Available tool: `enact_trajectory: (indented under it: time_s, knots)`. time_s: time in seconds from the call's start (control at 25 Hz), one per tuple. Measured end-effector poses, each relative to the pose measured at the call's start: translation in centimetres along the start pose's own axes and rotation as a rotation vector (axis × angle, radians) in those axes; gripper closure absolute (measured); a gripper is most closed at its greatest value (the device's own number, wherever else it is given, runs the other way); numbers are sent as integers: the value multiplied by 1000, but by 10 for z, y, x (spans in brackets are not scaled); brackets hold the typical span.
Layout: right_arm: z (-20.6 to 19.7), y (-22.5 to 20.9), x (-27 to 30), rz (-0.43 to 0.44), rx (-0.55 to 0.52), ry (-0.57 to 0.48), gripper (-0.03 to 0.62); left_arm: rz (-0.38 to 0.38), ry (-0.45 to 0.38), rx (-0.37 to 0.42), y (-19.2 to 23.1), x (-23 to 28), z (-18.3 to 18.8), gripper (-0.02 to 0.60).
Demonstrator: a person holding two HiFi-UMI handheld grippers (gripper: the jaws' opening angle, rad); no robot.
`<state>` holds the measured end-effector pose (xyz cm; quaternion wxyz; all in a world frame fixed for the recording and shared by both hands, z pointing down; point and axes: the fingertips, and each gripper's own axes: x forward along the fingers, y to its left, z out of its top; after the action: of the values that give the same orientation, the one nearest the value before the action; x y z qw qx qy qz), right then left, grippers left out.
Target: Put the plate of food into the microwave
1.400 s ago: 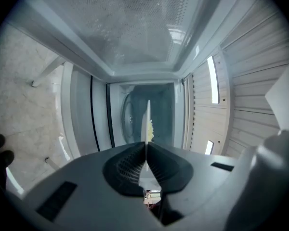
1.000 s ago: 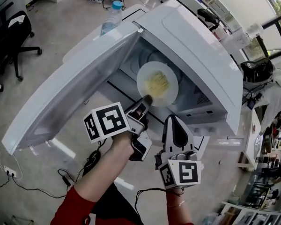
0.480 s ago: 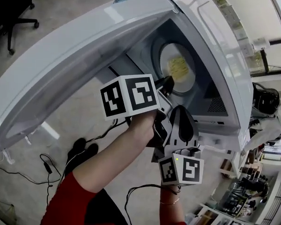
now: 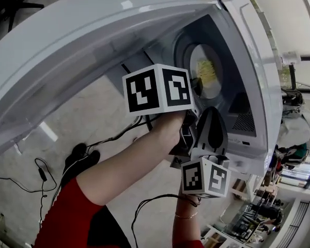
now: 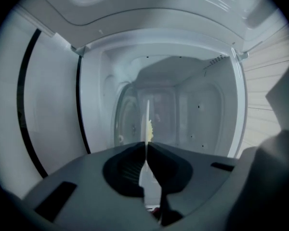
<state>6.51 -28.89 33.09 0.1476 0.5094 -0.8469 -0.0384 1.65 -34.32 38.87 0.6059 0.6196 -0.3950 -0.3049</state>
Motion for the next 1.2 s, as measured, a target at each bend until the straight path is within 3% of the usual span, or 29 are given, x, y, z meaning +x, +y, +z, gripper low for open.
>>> enact_trajectory:
  time_s: [0.72,0.96,1.2]
  knots:
    - [-6,-23,5,-15,25,-9,579,113,52,56,3,13,-4,543]
    - [-2,-8,12,0,39,-17,579,134,104,172,1,9,3,535]
    - [6,-32,0,3,44,-37,579,232,181,417,-5,18,-7,477]
